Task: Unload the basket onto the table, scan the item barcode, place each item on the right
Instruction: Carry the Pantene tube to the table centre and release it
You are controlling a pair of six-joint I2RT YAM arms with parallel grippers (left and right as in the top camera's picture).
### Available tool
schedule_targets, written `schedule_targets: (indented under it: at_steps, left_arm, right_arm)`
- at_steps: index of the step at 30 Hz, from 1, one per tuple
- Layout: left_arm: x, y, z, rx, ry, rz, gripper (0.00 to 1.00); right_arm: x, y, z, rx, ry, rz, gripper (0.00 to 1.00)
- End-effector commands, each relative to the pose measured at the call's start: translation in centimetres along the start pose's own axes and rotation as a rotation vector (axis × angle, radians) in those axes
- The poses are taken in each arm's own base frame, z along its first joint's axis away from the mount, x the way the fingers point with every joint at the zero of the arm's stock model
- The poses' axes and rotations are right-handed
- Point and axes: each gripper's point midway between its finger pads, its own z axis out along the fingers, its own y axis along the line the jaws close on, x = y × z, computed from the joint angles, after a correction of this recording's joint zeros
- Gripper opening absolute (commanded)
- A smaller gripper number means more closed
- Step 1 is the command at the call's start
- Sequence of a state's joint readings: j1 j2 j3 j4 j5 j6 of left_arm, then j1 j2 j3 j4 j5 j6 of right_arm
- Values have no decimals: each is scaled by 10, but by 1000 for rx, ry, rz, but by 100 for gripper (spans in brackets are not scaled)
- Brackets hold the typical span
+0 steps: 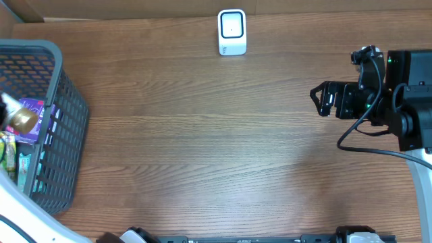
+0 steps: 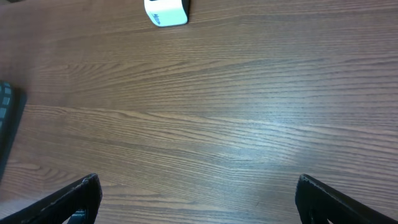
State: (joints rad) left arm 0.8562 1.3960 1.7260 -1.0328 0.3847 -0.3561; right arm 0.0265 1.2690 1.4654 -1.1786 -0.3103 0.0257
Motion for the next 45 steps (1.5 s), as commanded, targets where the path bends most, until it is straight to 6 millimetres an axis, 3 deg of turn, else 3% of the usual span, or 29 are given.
schedule_targets:
  at_steps: [1,5,9,14,17,24,31,35,38,39,43,45]
  left_arm:
    - [15,-63,-25,156,-25,273,4]
    - [59,-111,-17,241,65,468,4]
    - [109,-143,-5,255,176,596,4]
    - [192,-181,21,252,369,696,4]
    - [252,-199,39,254,516,732,4]
    - [396,-209,78,144,819,771,4]
    - [513,-193,89,40,1026,805,4]
    - [548,-184,91,8,1066,834,4]
    - [557,-183,93,11,1069,847,4]
    - [557,-184,94,15,1067,847,8]
    - [555,-185,96,23,1063,847,45]
    - [552,-185,98,25,1062,850,50]
  right_arm:
    - [-9,4,-10,-6,-42,-11,100]
    - [-10,4,-10,-6,-43,-12,100]
    - [-10,4,-10,-6,-42,-12,100]
    - [-10,4,-10,-6,-43,-12,100]
    - [-10,4,-10,-6,-42,-12,100]
    - [-12,4,-10,-7,-51,-14,100]
    - [-12,4,-10,-7,-53,-15,100]
    - [-12,4,-10,-7,-53,-15,100]
    - [-12,4,-10,-7,-53,-15,100]
    - [-12,4,-10,-7,-53,-15,100]
    - [-12,4,-10,-7,-53,-15,100]
    - [-12,4,-10,-7,-52,-15,100]
